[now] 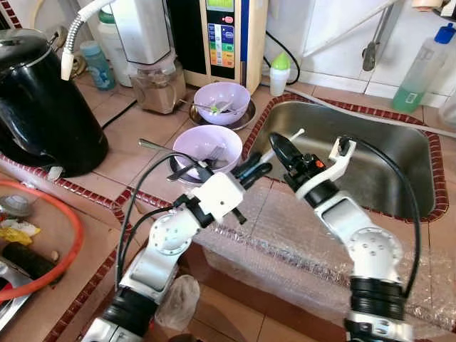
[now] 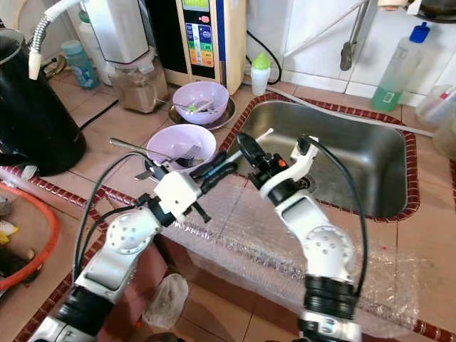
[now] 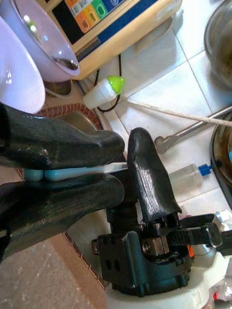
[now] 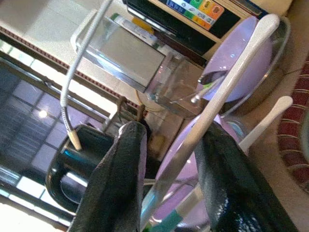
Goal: Kitchen organization
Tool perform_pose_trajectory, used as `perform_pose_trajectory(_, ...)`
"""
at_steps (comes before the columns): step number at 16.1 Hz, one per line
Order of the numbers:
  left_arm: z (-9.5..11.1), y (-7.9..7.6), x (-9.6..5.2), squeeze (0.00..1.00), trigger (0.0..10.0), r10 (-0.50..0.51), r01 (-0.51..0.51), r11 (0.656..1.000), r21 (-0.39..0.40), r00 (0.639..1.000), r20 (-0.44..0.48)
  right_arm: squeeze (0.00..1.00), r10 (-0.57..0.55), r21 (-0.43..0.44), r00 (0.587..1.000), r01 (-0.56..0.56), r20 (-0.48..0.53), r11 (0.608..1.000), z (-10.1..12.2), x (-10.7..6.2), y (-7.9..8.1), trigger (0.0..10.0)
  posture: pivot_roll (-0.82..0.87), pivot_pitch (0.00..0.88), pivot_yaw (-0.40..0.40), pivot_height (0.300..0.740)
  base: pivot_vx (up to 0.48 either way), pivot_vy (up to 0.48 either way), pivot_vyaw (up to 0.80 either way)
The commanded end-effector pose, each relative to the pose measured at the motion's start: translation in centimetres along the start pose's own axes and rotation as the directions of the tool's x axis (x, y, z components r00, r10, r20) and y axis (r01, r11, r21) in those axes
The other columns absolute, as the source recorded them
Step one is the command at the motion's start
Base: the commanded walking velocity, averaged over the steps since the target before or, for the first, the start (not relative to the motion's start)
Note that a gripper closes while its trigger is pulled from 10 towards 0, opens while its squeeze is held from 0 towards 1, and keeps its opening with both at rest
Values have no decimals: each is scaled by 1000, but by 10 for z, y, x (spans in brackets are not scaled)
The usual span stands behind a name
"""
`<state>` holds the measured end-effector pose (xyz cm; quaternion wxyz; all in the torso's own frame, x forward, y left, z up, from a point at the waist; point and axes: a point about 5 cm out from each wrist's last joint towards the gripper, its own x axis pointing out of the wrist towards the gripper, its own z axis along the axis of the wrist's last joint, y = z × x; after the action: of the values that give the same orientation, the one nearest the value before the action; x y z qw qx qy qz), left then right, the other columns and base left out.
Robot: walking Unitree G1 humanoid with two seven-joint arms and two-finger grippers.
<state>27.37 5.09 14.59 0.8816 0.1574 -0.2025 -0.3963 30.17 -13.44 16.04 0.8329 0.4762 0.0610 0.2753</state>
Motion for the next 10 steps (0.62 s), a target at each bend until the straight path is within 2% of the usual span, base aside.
perform_pose_trajectory(1, 2, 3, 3, 0, 10000, -3, 3, 1000, 14, 1000, 12, 0, 37, -6, 999, -37, -26, 999, 1, 6, 9, 0, -124, 0, 77, 740, 0, 0, 0)
perform_pose_trajectory(4, 3, -3, 12, 0, 10000, -65, 65, 998, 5, 997, 45, 0, -13, -99, 998, 7, -66, 995, 19, 18, 9, 0, -162, 0, 91, 740, 0, 0, 0)
perform_pose_trajectory(6, 4, -6, 14, 0, 10000, -92, 93, 996, -3, 994, 59, 0, -48, -113, 998, 42, -51, 993, 24, 21, 4, 0, -153, 0, 77, 740, 0, 0, 0)
perform_pose_trajectory(7, 4, -6, 13, 278, 10000, -95, 96, 995, -6, 994, 61, 0, -49, -105, 998, 45, -37, 993, 24, 23, 4, 0, -139, 0, 58, 740, 0, 0, 0)
perform_pose_trajectory(8, 5, -3, 12, 1000, 10000, -87, 88, 996, -11, 994, 68, 0, -37, -74, 999, 37, 0, 997, 22, 27, 7, 0, -121, 0, 43, 740, 0, 0, 0)
perform_pose_trajectory(10, 0, 6, 7, 1000, 10000, -54, 54, 998, 20, 997, 52, 0, -29, 15, 995, 27, 96, 1000, 18, 36, 12, 0, -67, 0, 10, 740, 0, 0, 0)
